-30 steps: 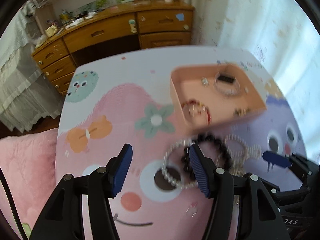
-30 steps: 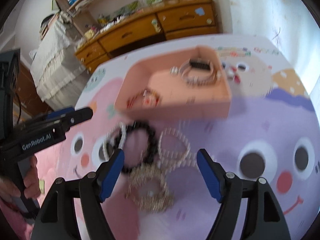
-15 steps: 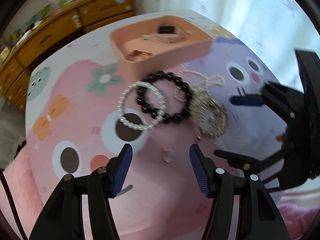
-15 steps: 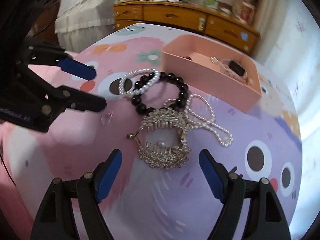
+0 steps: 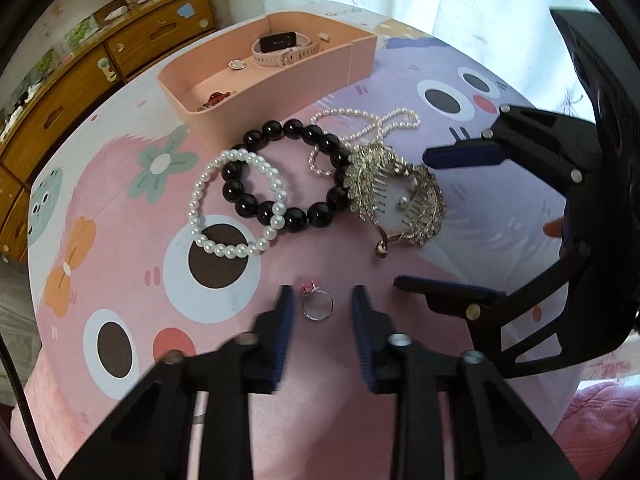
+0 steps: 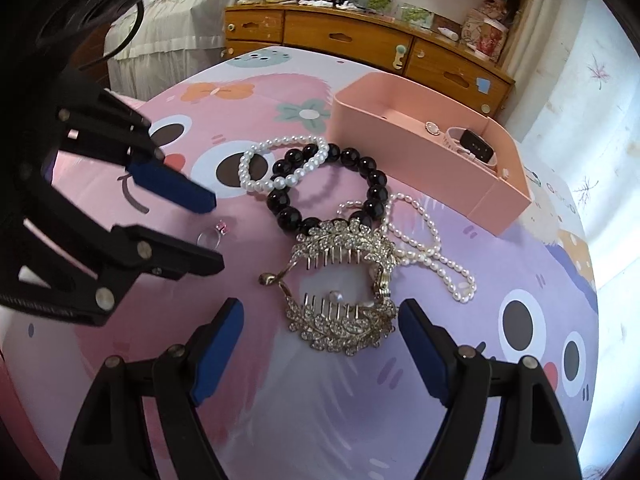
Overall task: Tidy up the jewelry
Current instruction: 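Grasp the pink-gem silver ring with the left tool while the right tool grasps the rhinestone hair clip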
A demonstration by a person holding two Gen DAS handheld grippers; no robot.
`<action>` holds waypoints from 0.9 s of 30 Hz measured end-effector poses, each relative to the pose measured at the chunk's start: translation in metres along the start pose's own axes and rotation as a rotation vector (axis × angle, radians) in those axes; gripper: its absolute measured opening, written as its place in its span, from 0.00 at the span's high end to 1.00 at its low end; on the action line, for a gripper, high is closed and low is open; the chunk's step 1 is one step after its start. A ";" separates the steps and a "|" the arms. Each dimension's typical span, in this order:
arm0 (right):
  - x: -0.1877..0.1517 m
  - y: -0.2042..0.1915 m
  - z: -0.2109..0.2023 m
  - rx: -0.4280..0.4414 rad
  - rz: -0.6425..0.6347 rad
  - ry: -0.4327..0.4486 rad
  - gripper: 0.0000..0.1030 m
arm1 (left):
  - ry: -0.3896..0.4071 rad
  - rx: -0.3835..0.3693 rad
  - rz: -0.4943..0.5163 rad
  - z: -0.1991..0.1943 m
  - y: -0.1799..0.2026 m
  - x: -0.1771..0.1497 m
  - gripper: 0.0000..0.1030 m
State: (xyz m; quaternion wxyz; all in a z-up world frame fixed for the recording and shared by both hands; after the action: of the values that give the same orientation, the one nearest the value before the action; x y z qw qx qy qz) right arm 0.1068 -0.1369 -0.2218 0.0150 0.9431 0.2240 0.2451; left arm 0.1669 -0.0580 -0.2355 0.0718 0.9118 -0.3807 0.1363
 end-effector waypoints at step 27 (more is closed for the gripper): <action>0.016 0.003 0.008 -0.015 0.079 0.000 0.33 | 0.063 -0.041 -0.118 -0.025 -0.027 -0.006 0.86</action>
State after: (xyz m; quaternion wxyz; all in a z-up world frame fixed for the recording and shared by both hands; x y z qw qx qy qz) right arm 0.1246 -0.1318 -0.2215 0.0125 0.9511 0.1847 0.2473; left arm 0.1778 -0.0293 -0.2143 0.1106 0.9262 -0.3264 0.1528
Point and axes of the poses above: each gripper's, at about its wrist camera, not at the fingertips, and z roughly the way its jaws point, y to its right, x to its top, the point moved 2 cm from there along z, roughly the way its jaws point, and after that the axes turned 4 degrees about -y, right-handed, at the moved point
